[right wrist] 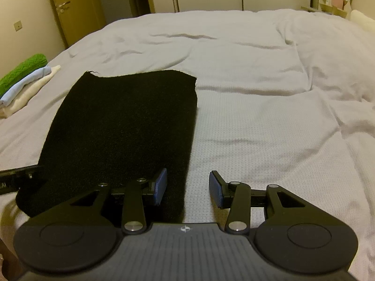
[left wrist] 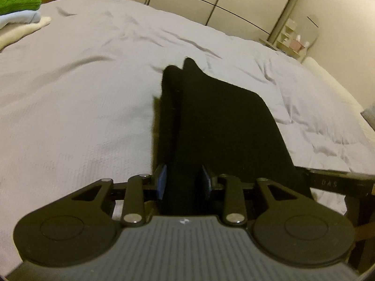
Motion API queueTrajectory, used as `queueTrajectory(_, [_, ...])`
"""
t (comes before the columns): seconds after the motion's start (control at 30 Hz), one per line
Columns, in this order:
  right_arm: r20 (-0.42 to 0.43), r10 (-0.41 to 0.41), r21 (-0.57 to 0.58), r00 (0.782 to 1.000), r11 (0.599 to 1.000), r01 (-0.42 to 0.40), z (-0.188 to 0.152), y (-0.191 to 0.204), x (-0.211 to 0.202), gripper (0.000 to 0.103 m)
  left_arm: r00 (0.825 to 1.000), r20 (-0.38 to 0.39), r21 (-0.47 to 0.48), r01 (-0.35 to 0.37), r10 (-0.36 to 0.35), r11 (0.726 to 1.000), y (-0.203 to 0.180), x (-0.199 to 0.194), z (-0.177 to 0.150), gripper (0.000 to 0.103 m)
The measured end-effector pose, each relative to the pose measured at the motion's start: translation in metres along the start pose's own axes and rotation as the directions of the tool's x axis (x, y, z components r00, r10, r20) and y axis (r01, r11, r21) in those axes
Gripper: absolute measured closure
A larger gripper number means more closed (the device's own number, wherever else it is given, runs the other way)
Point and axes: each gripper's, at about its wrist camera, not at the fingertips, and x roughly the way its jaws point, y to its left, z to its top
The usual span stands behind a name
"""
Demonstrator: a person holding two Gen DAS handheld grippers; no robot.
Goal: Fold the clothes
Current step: 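Press the new fold flat, then open both grippers and withdraw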
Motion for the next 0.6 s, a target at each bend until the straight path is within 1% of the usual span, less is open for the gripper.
queueTrajectory(0.07, [-0.002,0.004,-0.004,1.0,1.0,-0.004,0.001,-0.002,0.0,0.057,0.999,-0.006,0.009,-0.032,0.032,0.999,-0.004,-0.004,0.002,0.072])
queueTrajectory(0.13, [-0.007,0.009,0.01,1.0,1.0,-0.009,0.003,-0.007,-0.002,0.051,0.998,0.007,0.018,-0.057,0.056,0.998,-0.01,-0.016,0.004,0.075])
queueTrajectory(0.2, [0.01,0.024,0.059,1.0,0.998,-0.024,0.004,-0.019,-0.009,0.031,0.997,0.032,0.022,-0.075,0.074,0.997,-0.015,-0.031,0.006,0.076])
queueTrajectory(0.23, [0.026,0.037,0.091,0.999,0.995,-0.04,0.004,-0.026,-0.014,0.029,0.996,0.052,0.021,-0.072,0.071,0.997,-0.018,-0.038,0.005,0.076])
queueTrajectory(0.3, [0.071,0.093,0.146,0.993,0.984,-0.102,-0.003,-0.039,-0.028,0.027,0.995,0.087,0.021,-0.044,0.042,0.999,-0.022,-0.054,0.0,0.076])
queueTrajectory(0.33, [0.095,0.12,0.172,0.988,0.976,-0.135,-0.006,-0.046,-0.035,0.027,0.995,0.094,0.022,-0.037,0.035,0.999,-0.025,-0.06,-0.003,0.076])
queueTrajectory(0.4, [0.141,0.157,0.176,0.977,0.968,-0.181,-0.015,-0.05,-0.051,0.027,0.996,0.09,0.029,-0.024,0.021,0.999,-0.029,-0.064,-0.009,0.076])
queueTrajectory(0.43, [0.152,0.173,0.164,0.973,0.967,-0.197,-0.02,-0.048,-0.056,0.028,0.997,0.078,0.037,-0.023,0.02,0.999,-0.031,-0.063,-0.013,0.076])
queueTrajectory(0.47, [0.162,0.188,0.151,0.969,0.965,-0.213,-0.024,-0.046,-0.06,0.033,0.997,0.067,0.052,-0.042,0.038,0.998,-0.033,-0.058,-0.016,0.076])
queueTrajectory(0.5, [0.172,0.204,0.138,0.964,0.964,-0.228,-0.028,-0.044,-0.065,0.048,0.997,0.057,0.068,-0.062,0.058,0.996,-0.036,-0.054,-0.02,0.076])
queueTrajectory(0.6, [0.126,0.223,0.065,0.966,0.97,-0.233,-0.039,-0.025,-0.063,0.07,0.993,0.036,0.107,-0.116,0.113,0.988,-0.04,-0.039,-0.027,0.076])
